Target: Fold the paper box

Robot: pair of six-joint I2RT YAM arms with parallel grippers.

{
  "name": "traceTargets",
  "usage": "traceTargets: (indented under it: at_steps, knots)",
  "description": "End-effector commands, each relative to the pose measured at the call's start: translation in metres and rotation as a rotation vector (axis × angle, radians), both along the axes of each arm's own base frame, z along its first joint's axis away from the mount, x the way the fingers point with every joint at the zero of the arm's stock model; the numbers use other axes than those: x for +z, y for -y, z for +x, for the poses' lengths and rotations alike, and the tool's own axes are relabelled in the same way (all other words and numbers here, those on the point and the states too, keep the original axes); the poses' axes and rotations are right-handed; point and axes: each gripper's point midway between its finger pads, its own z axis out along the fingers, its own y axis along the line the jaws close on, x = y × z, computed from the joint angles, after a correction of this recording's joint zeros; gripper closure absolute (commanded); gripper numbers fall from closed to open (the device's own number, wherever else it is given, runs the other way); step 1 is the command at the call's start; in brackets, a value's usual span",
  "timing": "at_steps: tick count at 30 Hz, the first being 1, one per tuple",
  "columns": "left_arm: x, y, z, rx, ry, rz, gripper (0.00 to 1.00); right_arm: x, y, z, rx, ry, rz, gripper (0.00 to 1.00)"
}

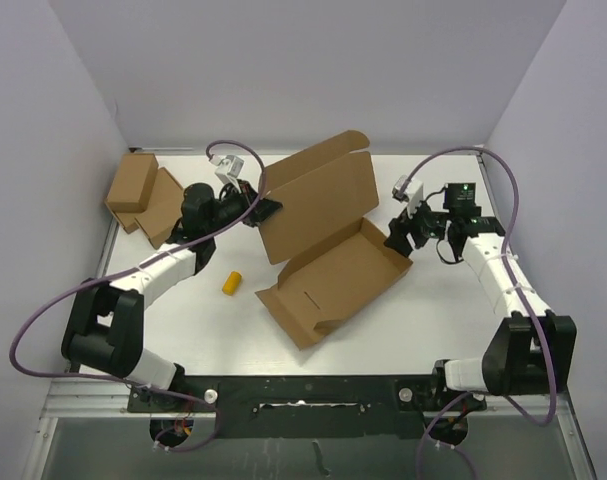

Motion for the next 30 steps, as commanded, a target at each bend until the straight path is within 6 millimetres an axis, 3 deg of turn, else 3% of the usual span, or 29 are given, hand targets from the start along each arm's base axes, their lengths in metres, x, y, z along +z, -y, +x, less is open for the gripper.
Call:
traceTargets:
  at_steps: [1,5,8,16,22,24,30]
  knots:
    - [0.035,0.016,0.01,-0.133,0.196,0.009,1.0,0.035,-0.039,-0.03,0.262,0.169,0.168,0.33]
    - [0.034,0.024,0.016,-0.21,0.261,0.016,1.0,0.046,-0.076,-0.061,0.461,0.22,0.271,0.31]
    - [0.029,0.028,0.023,-0.273,0.292,0.013,1.0,0.049,-0.089,-0.076,0.566,0.234,0.281,0.29]
    - [0.019,0.026,0.041,-0.313,0.28,-0.018,0.98,0.025,-0.076,-0.087,0.636,0.26,0.227,0.28]
    - [0.015,0.012,0.054,-0.209,0.22,-0.013,0.82,0.019,-0.073,-0.084,0.618,0.249,0.218,0.28]
    - [0.017,0.002,0.058,-0.152,0.191,-0.01,0.72,0.018,-0.073,-0.084,0.615,0.243,0.218,0.28]
    - [0.034,-0.036,0.062,0.034,0.185,0.032,0.56,0.017,-0.068,-0.08,0.571,0.218,0.228,0.28]
